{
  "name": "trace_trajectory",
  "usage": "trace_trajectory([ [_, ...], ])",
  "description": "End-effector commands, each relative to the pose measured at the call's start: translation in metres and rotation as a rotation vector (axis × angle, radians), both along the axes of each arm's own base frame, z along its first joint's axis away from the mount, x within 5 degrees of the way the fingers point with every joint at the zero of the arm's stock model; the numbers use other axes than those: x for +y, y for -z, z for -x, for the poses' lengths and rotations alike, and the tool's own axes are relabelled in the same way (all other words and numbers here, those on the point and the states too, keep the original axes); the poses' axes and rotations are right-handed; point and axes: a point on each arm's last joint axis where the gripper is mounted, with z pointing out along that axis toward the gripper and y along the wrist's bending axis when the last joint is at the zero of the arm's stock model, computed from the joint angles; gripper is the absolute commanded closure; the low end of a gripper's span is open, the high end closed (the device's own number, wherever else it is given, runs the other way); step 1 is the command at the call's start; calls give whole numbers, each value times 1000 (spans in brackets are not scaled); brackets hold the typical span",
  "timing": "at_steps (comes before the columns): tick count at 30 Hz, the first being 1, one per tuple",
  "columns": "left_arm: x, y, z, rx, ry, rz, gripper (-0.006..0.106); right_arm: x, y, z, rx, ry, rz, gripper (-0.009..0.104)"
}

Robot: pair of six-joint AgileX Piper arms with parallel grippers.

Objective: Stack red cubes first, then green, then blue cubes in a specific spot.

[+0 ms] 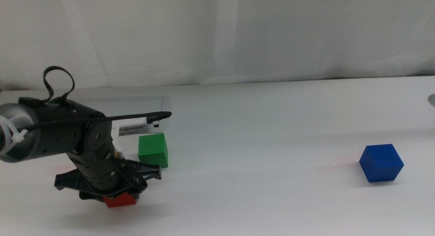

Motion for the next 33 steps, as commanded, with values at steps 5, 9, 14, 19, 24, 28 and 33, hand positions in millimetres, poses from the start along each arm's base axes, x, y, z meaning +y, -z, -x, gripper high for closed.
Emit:
trace_trajectory([
  [5, -1, -1, -3, -35, 20, -6, 103, 0, 0, 0, -11, -1, 12, -2],
  [9, -3, -9, 1, -43, 39, -5, 103, 0, 0, 0, -11, -1, 12, -2],
  [14, -26, -44, 21, -109, 90, 25, 103, 0, 0, 0, -11, -1, 12, -2],
  [19, -68, -67, 51, -165, 160, 88, 103, 0, 0, 0, -11, -1, 12, -2],
  [24, -104, -69, 81, -152, 215, 129, 103, 0, 0, 0, -11, -1, 12, -2],
  [28, -135, -72, 102, -163, 276, 167, 103, 0, 0, 0, -11, -1, 12, -2],
  [33, -160, -64, 107, -138, 273, 140, 103, 0, 0, 0, -11, -1, 12, -2],
])
